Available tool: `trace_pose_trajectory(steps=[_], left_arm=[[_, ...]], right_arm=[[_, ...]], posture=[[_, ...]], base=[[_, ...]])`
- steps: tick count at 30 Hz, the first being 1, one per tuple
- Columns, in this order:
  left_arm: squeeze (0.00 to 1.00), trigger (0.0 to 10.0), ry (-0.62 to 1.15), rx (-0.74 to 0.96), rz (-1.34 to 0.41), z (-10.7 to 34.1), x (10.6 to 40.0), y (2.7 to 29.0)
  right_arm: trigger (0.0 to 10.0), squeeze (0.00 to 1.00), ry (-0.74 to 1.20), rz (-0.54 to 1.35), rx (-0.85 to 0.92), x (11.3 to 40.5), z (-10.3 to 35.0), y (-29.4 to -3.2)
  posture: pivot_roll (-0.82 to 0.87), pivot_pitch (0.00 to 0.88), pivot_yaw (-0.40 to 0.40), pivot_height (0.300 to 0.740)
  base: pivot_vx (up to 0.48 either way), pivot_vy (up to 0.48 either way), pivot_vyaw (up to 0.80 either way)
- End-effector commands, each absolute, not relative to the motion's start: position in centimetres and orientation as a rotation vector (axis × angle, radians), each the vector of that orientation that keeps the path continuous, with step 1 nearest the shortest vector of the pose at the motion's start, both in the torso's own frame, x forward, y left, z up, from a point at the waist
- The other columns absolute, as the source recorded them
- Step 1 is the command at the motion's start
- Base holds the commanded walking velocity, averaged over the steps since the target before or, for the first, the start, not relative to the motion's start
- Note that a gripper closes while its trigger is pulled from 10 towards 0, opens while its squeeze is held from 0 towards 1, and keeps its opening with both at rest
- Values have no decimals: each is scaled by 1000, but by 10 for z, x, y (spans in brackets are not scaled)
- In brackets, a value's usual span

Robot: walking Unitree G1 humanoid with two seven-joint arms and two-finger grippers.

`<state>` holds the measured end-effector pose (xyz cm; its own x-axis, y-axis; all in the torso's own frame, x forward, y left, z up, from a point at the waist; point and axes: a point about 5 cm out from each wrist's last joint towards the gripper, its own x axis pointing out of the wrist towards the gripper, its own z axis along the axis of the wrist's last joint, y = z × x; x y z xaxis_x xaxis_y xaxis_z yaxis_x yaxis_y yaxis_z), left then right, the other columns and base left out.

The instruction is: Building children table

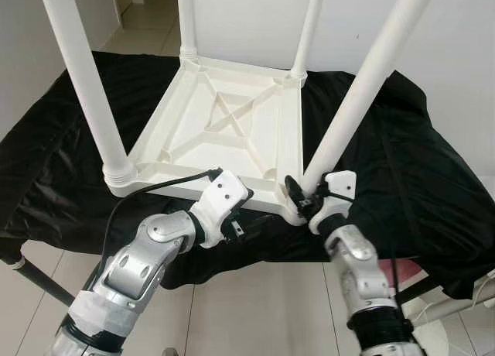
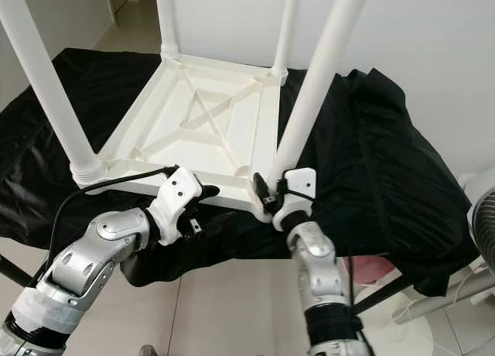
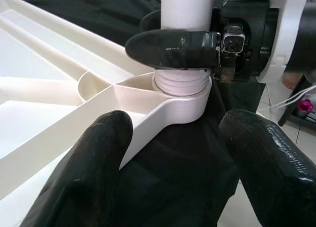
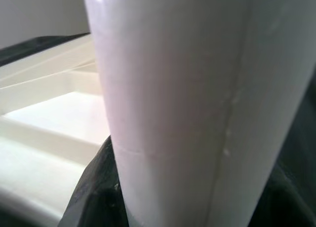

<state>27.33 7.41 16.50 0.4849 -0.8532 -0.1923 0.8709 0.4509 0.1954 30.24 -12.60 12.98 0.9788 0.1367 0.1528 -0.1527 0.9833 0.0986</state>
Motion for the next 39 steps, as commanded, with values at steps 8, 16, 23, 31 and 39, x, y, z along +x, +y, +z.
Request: trace_pose_trajectory(steps=[8,16,23,31,39], left_arm=[[0,10000,86,272,-1087,162,273,73],[0,10000,86,269,-1087,162,272,72],[0,10000,85,257,-1094,162,270,70],[0,10000,88,253,-1100,160,268,68],[0,10000,92,257,-1097,160,268,70]], right_arm=[[10000,0,-178,71,243,298,142,-104],[10000,0,-184,65,209,292,145,-104],[10000,1000,-170,95,187,287,140,-106],[10000,651,-169,229,159,275,136,-117],[10000,0,-165,372,118,274,135,-138]], posture=[[-13,27,-59,740],[-8,25,-61,740],[-12,25,-64,740],[-14,26,-69,740],[-12,27,-69,740]], base=[[0,0,0],[0,0,0],[0,0,0],[0,0,0],[0,0,0]])
